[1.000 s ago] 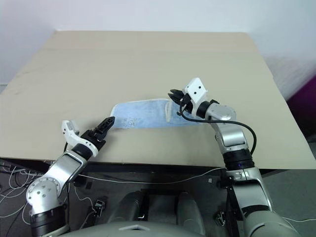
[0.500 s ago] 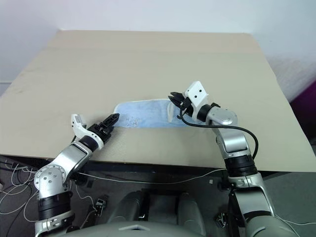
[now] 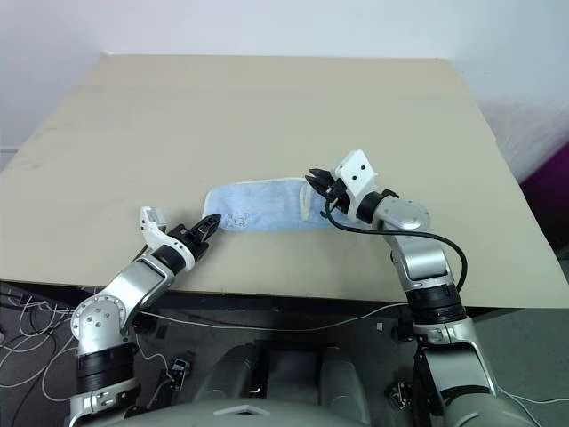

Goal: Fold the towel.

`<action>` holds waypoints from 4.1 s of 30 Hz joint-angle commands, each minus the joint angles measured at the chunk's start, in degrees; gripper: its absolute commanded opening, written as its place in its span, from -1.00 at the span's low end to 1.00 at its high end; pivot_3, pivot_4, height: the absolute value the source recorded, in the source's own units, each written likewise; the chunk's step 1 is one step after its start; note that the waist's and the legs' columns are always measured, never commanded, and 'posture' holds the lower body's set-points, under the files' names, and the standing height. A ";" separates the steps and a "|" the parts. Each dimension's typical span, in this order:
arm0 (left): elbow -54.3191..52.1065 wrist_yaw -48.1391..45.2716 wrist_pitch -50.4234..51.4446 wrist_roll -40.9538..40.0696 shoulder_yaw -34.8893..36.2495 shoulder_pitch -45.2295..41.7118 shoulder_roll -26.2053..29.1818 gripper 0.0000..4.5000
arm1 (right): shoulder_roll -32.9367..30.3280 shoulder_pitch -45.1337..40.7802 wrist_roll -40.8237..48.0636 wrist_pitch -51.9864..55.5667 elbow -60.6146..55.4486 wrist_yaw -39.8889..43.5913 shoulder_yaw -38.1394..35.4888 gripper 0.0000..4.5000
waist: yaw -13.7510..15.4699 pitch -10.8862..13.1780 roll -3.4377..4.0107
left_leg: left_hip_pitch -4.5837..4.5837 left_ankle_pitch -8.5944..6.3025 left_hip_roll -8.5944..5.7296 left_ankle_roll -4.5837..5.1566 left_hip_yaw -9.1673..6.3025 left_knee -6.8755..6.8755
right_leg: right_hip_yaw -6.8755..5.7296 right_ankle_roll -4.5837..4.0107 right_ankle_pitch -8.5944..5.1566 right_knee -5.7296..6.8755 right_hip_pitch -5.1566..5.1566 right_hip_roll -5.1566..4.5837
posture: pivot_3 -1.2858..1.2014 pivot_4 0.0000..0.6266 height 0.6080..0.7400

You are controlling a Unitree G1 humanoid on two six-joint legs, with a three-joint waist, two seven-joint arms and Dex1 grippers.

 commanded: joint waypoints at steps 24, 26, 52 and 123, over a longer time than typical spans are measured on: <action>-6.81 -35.38 -1.85 19.05 -12.48 -14.41 27.23 -0.98 | -2.32 -0.56 -0.89 -4.23 2.98 -2.57 -3.29 -0.76 | -1.88 0.20 -0.13 | -0.18 0.04 0.13 -0.07 0.01 -0.16 | 0.02 -0.01 0.00 -0.01 -0.27 0.07 | 0.03 -0.52 1.00; -8.04 -38.59 -2.29 23.21 -18.01 -16.65 27.40 -0.98 | -2.38 -0.14 -0.88 -4.03 2.55 -3.05 -3.56 -0.76 | -1.94 0.21 -0.12 | -0.20 0.04 0.13 -0.07 0.01 -0.16 | 0.02 -0.01 0.00 -0.01 -0.29 0.08 | 0.03 -0.52 1.00; -1.57 -44.64 2.55 38.94 -28.12 -25.75 12.39 -0.23 | -3.19 3.75 -0.84 -1.15 -2.52 -7.47 -5.31 -0.76 | -2.73 0.31 -0.12 | -0.23 0.04 0.15 -0.05 0.01 -0.11 | 0.02 0.02 0.00 0.02 -0.31 0.14 | 0.03 -0.52 1.00; 11.51 -47.36 -26.94 52.39 -9.74 -8.01 17.32 -0.94 | 20.85 -7.15 35.86 55.05 5.89 -24.79 -21.49 0.98 | -3.01 0.27 -0.10 | -0.35 0.04 0.17 -0.06 0.03 -0.17 | 0.05 0.02 0.01 0.14 -0.54 0.02 | 0.03 -0.52 1.00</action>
